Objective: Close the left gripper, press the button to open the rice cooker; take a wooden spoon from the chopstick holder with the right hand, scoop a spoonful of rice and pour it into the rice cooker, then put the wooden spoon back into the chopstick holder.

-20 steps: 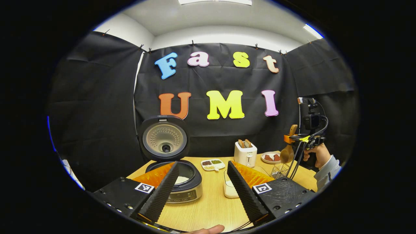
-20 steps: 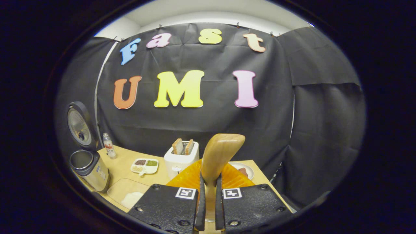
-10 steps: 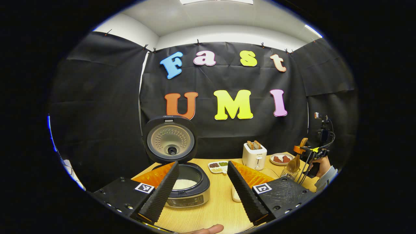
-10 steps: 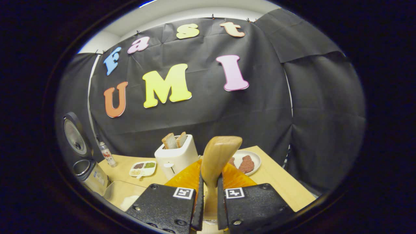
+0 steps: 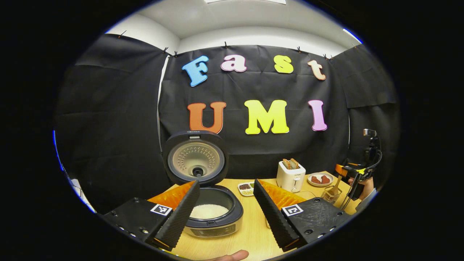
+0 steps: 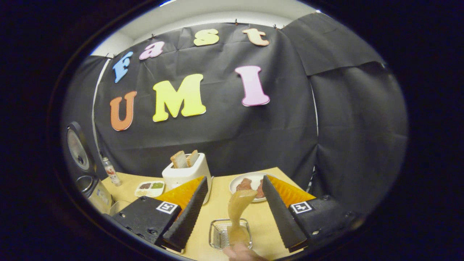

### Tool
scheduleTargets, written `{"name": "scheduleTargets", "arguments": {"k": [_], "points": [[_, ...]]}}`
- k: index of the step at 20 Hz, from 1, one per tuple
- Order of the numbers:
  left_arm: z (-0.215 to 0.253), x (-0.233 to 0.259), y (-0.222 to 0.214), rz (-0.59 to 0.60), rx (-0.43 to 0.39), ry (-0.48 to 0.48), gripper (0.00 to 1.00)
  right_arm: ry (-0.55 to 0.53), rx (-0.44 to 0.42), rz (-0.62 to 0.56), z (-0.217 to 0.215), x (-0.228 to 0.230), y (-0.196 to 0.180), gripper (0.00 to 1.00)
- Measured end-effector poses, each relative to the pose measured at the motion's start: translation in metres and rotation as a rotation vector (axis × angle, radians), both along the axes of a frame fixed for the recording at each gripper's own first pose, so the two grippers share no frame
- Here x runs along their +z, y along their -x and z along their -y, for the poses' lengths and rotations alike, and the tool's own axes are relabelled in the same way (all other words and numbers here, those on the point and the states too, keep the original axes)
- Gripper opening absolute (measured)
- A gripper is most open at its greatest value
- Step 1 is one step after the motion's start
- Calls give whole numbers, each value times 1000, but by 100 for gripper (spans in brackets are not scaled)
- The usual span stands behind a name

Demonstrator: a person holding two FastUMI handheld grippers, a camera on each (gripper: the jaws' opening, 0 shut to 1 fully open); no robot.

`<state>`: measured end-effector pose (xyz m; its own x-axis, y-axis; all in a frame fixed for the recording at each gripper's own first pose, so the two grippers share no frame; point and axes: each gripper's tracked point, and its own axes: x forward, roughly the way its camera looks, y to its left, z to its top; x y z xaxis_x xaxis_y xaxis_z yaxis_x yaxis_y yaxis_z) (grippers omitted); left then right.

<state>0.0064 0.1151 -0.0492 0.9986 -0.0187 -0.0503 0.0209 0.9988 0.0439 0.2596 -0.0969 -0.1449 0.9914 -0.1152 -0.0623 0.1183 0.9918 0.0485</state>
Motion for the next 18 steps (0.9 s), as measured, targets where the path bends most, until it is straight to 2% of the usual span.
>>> {"name": "scheduleTargets", "arguments": {"k": [2,3,5,8,9,10,13,15,18], "points": [[-9,5,-10,9,5,-1,95,26,-13,24,-1,18,15,96],[-9,8,-15,15,-12,8,95,26,-13,36,-3,26,25,100],[-13,14,-27,36,-31,14,95,31,-20,54,-6,43,45,100],[-31,19,-41,43,-9,6,95,59,-33,90,-13,71,84,100],[-37,21,-45,42,5,2,94,69,-28,91,-18,77,97,96],[-42,25,-48,37,13,-3,95,76,-22,90,-24,82,112,100],[-48,44,-56,53,25,16,95,89,-7,104,-39,98,152,100],[-48,55,-63,57,10,48,95,104,15,84,-49,97,178,96],[-59,84,-88,124,30,58,95,112,45,111,-64,102,220,100]]}}
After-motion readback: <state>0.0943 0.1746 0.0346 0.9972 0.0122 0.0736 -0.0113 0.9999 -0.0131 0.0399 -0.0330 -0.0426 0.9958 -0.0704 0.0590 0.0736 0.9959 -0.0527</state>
